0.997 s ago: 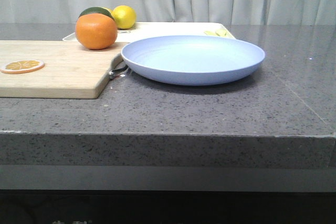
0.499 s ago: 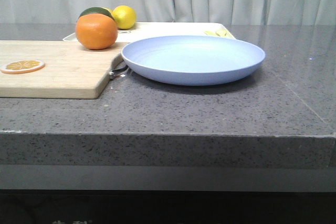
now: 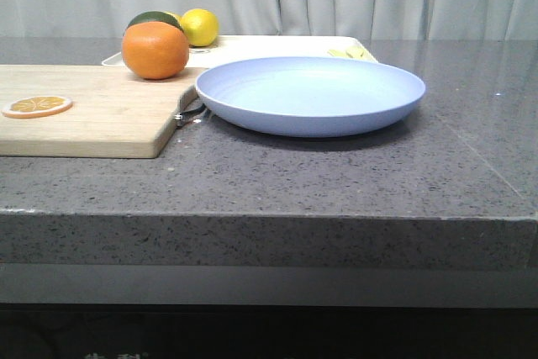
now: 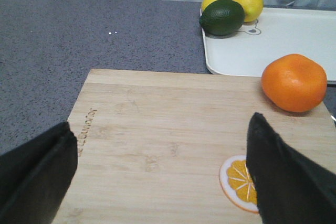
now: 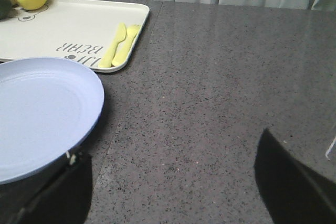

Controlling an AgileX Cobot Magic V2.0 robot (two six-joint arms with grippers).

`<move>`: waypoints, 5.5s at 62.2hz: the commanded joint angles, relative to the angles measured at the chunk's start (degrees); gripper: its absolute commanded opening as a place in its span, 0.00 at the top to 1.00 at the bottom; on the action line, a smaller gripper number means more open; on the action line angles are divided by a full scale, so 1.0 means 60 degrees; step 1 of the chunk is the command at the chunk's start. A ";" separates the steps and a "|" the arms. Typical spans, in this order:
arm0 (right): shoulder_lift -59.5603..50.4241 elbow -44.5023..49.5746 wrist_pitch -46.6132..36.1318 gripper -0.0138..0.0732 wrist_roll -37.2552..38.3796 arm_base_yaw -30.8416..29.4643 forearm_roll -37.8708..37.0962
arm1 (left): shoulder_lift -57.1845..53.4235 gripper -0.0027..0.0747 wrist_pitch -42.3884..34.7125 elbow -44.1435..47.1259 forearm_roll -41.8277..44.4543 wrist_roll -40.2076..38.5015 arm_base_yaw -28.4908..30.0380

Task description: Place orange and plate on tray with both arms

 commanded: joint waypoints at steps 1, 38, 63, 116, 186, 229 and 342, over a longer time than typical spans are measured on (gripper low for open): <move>0.0047 -0.0344 -0.0714 0.11 -0.0018 -0.0016 -0.0041 | 0.0939 0.16 0.0317 -0.1553 -0.0103 0.0000 -0.0036; 0.0047 -0.0345 -0.0714 0.11 -0.0018 -0.0016 -0.0041 | 0.7055 0.16 0.4468 -0.8873 0.0576 0.0000 -0.2557; 0.0047 -0.0337 -0.0716 0.11 -0.0018 -0.0016 -0.0041 | 0.8958 0.16 0.5764 -1.1335 0.0555 0.0000 -0.2880; 0.0057 -0.0337 -0.0716 0.11 -0.0018 -0.0016 -0.0041 | 0.9736 0.16 0.6186 -1.1335 -0.0412 0.0000 -0.2880; 0.0057 -0.0283 -0.0722 0.11 -0.0018 -0.0016 -0.0041 | 1.0191 0.55 0.7825 -1.3865 -0.0604 0.0559 -0.5732; 0.0057 -0.0283 -0.0715 0.11 -0.0018 -0.0008 -0.0041 | 1.1160 0.11 0.7818 -1.3880 -0.0525 0.0542 -0.6104; 0.0057 -0.0283 -0.0776 0.11 -0.0018 -0.0011 -0.0041 | 0.4411 0.99 1.0071 -0.8960 0.0764 0.0000 -0.1778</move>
